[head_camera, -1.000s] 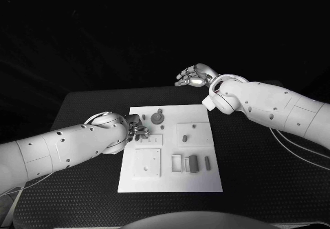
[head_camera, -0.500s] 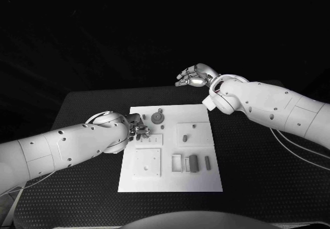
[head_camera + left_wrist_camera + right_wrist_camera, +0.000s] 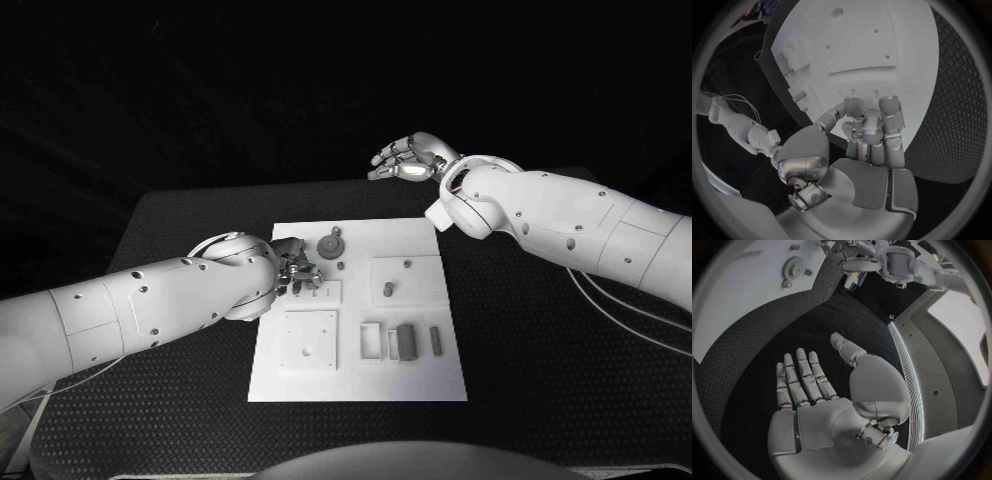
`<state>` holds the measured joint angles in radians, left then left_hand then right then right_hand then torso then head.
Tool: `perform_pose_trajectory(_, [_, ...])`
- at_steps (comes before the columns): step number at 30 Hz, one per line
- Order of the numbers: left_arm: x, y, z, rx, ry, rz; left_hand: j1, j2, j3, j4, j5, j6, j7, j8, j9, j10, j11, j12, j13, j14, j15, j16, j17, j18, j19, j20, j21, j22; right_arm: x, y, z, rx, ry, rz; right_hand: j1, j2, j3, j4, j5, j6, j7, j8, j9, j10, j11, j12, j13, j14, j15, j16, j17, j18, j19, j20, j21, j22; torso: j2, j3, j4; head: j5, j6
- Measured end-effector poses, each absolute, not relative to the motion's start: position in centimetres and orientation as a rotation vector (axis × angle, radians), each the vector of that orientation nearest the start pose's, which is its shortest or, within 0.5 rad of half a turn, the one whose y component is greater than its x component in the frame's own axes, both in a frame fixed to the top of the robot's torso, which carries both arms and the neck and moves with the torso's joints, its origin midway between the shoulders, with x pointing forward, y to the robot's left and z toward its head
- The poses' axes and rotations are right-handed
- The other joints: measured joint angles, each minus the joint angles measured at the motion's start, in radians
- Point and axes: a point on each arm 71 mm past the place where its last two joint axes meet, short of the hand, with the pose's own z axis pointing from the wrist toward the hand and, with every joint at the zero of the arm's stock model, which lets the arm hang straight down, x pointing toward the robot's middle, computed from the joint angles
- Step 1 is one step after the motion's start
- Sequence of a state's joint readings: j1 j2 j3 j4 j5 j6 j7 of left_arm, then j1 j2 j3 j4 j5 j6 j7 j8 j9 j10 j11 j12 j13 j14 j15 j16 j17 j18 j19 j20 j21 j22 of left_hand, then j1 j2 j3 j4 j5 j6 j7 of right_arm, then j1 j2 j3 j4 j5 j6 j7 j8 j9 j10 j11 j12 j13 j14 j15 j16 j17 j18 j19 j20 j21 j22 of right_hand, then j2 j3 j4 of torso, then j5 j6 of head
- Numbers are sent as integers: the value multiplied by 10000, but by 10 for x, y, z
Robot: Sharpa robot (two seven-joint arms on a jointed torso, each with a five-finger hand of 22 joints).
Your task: Assemble the parts on the task board
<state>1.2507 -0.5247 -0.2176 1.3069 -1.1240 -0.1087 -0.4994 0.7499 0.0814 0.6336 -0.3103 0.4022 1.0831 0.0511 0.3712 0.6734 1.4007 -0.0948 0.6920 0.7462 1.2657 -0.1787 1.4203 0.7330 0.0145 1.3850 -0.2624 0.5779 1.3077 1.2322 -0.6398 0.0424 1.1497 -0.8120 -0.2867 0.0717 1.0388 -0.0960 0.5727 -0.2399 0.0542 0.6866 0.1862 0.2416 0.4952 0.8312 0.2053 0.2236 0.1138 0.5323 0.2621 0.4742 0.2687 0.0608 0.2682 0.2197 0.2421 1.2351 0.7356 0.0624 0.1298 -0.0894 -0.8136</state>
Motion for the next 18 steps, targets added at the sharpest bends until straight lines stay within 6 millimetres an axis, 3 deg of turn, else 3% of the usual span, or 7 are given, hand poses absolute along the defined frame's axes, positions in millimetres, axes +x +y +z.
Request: perform_pose_trajectory(18, [500,125,-259,-655,22268,-3590,-42,42,0,0,-29,0,0,-4,1,-19,-19,0,-36,0,0,0,-29,0,-18,20,0,-2,565,-210,-164,4713,16178,9602,0,0,0,0,0,0,0,0,-4,0,0,0,-13,0,0,0,-8,0,0,0,0,15,4,-3,-4,-30,-33])
